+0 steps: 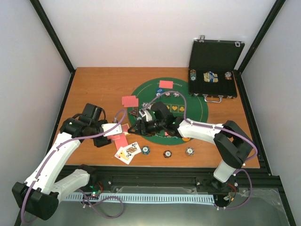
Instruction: Distribute texas hold em gaming equipment
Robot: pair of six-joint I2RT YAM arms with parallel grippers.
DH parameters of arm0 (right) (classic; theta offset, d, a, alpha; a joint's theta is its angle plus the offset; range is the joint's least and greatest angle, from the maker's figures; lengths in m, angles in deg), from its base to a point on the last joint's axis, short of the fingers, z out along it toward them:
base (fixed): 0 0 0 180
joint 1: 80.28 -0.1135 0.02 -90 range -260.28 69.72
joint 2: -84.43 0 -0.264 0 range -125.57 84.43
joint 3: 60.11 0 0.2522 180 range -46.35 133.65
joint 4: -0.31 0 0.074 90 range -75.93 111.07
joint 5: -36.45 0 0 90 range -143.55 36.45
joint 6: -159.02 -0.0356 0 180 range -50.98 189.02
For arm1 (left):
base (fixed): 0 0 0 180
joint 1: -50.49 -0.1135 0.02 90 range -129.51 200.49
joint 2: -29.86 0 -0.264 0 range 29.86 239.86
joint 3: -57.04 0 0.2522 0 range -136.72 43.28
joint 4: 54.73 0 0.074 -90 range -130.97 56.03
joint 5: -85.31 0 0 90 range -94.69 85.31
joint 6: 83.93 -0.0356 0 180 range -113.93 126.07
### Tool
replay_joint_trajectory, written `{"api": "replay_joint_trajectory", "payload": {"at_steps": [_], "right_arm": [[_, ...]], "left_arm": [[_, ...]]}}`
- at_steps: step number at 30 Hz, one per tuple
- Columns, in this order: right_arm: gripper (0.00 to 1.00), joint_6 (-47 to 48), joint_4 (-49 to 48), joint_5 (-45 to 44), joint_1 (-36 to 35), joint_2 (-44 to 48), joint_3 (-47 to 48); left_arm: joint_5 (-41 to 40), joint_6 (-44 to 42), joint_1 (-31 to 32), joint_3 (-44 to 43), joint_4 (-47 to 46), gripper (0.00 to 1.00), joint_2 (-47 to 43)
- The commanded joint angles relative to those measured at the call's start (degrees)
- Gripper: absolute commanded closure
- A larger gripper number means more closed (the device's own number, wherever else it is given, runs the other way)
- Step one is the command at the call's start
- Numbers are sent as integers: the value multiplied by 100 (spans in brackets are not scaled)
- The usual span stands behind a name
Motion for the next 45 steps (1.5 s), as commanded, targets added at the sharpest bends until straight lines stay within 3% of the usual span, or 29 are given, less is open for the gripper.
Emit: {"api": "replay_joint_trajectory", "payload": {"at_steps": [1,15,32,45], "right_arm": [[37,-423,-947,-110,-299,-11,136],[38,-1027,-1861,243,-752,-928,643],[43,-1149,-1652,400,-972,-1773,1405],[45,-1034,-1559,348,-607,-1422,688]], "left_arm": [[118,59,1,-293,82,70,-22],[129,35,0,-331,102,70,-40],[116,8,0,-350,110,70,-44],[180,-12,-4,-472,108,71,-54]]}}
